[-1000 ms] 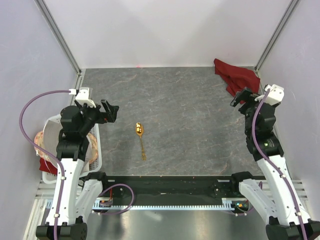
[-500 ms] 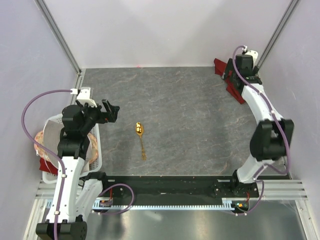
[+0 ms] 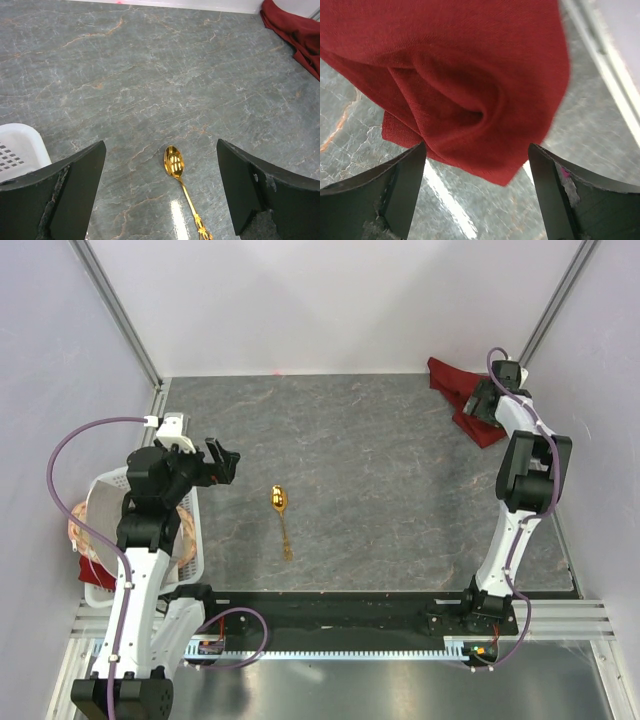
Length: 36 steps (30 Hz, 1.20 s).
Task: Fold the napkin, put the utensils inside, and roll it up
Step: Move the napkin to the centre of the board
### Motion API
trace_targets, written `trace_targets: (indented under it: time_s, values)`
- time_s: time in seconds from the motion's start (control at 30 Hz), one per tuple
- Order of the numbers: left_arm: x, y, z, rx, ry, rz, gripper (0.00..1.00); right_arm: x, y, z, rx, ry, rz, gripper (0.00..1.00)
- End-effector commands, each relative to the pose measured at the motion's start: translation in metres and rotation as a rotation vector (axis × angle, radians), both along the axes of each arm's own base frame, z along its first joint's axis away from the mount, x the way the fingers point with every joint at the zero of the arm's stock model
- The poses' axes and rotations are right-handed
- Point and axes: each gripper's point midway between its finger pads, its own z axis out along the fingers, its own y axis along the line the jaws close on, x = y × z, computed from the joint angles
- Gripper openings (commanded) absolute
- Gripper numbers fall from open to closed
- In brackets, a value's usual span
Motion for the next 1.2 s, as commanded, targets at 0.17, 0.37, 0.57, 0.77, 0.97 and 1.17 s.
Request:
trace_targets:
  time_s: [0.17, 0.37, 0.57, 0.77, 0.97, 1.17]
  values:
    - [0.003, 0.0, 0.006, 0.029, -0.033, -0.02, 0.99, 0.015, 0.022, -0.036, 0.103, 0.043, 0.093, 0.74]
    - [0.004, -0.003, 0.004, 0.02, -0.023, -0.032, 0.99, 0.005, 0.065, -0.017, 0.211, 0.02, 0.271, 0.06]
    - [0.005, -0.008, 0.003, 0.005, -0.01, -0.057, 0.99, -0.024, 0.186, 0.046, 0.132, -0.021, 0.644, 0.0]
    - [0.005, -0.009, 0.001, -0.002, -0.004, -0.06, 0.98, -0.077, 0.317, 0.108, 0.126, -0.094, 0.99, 0.0]
    - [0.003, -0.011, 0.002, -0.013, -0.006, -0.071, 0.95, -0.105, 0.334, 0.134, 0.095, -0.124, 1.025, 0.0]
    - [0.0, -0.032, 0.001, -0.1, 0.035, -0.137, 0.9, -0.104, 0.283, 0.107, -0.1, -0.039, 0.847, 0.15]
